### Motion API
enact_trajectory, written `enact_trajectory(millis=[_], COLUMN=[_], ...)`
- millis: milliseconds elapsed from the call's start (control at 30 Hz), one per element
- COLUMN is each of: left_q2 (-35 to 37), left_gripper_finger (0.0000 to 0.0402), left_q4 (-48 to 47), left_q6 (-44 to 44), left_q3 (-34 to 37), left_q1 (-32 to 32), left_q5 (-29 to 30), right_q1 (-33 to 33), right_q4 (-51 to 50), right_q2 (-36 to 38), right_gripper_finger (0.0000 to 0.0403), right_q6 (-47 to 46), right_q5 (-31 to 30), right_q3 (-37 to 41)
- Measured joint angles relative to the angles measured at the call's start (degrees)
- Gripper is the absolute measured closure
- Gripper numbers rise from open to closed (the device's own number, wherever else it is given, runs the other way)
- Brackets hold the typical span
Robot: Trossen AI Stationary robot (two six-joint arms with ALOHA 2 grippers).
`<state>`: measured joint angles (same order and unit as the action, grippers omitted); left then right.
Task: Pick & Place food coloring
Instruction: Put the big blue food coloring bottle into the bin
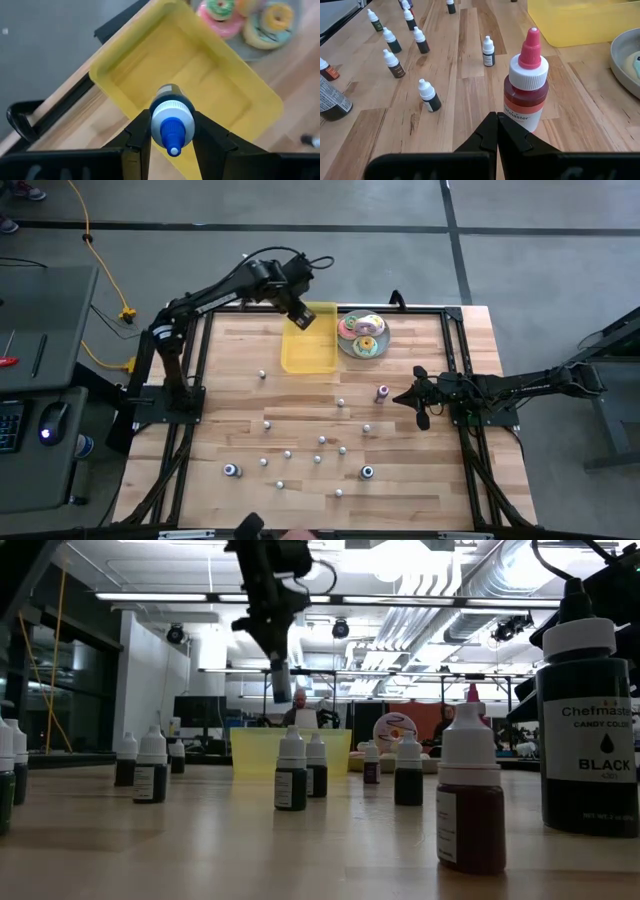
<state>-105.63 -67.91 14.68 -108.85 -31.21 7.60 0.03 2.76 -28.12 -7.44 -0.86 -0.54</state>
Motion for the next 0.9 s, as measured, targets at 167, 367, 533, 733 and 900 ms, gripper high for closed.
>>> enact_trajectory(millis=[167, 367, 533, 733, 900], left_q2=[-2.4, -4.6, -6.9, -10.8, -12.5], left_gripper_finger=[0.0300, 0.0300, 0.0300, 0.0300, 0.0300], left_q4=[0.9, 2.6, 4.4, 5.2, 5.2], left_q6=[5.5, 11.3, 16.5, 18.5, 20.2], left_q3=[0.0, 0.0, 0.0, 0.0, 0.0], left_q1=[-2.6, -4.1, -4.1, -4.5, -5.6], left_q5=[0.7, 2.9, 5.4, 5.6, 6.8], right_q1=[0.0, 0.0, 0.0, 0.0, 0.0], right_q4=[0.0, 0.0, 0.0, 0.0, 0.0], right_q2=[0.0, 0.0, 0.0, 0.0, 0.0], right_gripper_finger=[0.0402, 0.0402, 0.0402, 0.0402, 0.0402], right_q6=[0.0, 0.0, 0.0, 0.0, 0.0], right_q5=[0.0, 0.0, 0.0, 0.0, 0.0], right_q3=[0.0, 0.0, 0.0, 0.0, 0.0])
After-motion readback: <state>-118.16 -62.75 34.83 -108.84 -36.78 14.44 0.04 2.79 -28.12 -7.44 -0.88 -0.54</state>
